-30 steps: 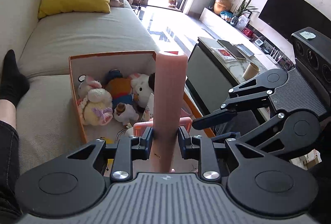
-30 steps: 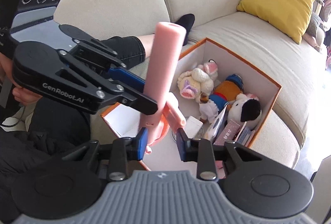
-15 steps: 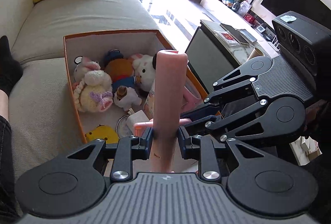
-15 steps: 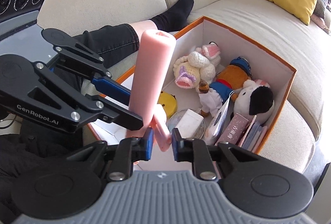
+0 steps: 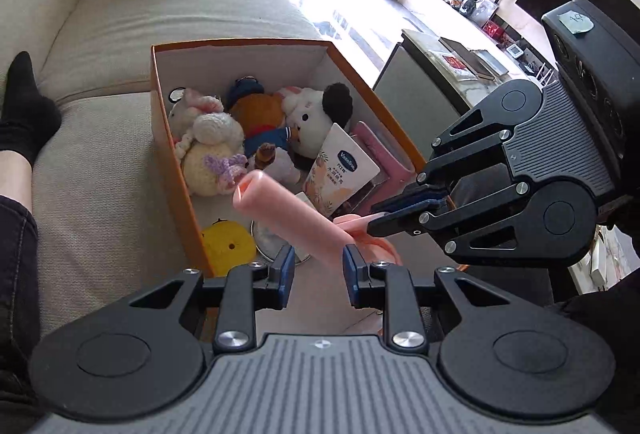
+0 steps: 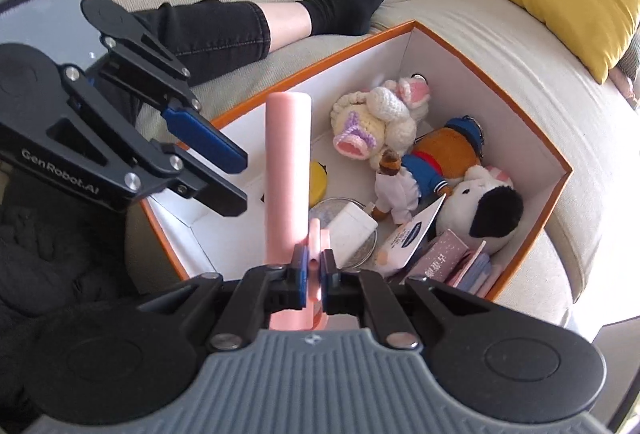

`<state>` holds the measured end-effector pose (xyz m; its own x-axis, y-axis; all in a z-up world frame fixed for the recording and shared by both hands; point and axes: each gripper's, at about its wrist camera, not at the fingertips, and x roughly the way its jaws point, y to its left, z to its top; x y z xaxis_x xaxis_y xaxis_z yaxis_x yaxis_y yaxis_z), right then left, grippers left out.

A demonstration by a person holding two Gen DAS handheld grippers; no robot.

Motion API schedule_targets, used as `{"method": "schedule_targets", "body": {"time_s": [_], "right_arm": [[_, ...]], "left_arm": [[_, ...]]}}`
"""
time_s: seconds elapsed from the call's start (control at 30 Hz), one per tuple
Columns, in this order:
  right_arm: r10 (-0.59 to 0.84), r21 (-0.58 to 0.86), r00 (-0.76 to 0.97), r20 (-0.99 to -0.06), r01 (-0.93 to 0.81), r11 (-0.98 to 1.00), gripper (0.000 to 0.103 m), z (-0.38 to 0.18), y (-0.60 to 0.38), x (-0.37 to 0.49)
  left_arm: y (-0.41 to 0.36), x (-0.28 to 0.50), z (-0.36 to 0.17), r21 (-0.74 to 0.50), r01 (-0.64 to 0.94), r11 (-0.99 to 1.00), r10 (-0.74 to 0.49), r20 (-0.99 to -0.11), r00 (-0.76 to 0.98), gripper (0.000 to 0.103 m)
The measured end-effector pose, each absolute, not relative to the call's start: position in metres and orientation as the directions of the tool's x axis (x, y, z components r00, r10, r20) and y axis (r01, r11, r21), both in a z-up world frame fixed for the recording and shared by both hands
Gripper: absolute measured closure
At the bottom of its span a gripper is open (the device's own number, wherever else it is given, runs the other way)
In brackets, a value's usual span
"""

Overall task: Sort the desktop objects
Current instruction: 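Lower the selfie stick into the orange box with the right gripper and release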

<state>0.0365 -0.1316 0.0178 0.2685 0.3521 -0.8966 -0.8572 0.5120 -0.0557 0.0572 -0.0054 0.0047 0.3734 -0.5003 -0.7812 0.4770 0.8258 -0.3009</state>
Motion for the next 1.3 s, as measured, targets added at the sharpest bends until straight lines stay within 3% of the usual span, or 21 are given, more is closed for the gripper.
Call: {"method": "schedule_targets", "body": {"time_s": [0.33, 0.83, 1.3], "right_arm": [[0.245, -0.186, 0.233, -0.941, -0.962, 0.201, 0.097, 0.006, -0.097, 0.022], [0.113, -0.119, 0.11, -0.988, -0.989, -0.084, 0.097, -0.026, -0.063, 0.014], [0.086, 0.032, -0.033, -0.996, -0.999, -0.004, 0.092, -0.027, -0.057, 0.028]], "left_arm": [[0.021, 0.042, 0.021, -0.231, 0.432, 0.872, -0.435, -0.771, 0.466, 0.073], [0.037, 0.038, -0.002, -0.297, 0.347, 0.889, -0.434, -0.787, 0.439, 0.073], [0.041, 0.035, 0.0, -0.3, 0.328, 0.896, -0.428, -0.78, 0.457, 0.073]]}}
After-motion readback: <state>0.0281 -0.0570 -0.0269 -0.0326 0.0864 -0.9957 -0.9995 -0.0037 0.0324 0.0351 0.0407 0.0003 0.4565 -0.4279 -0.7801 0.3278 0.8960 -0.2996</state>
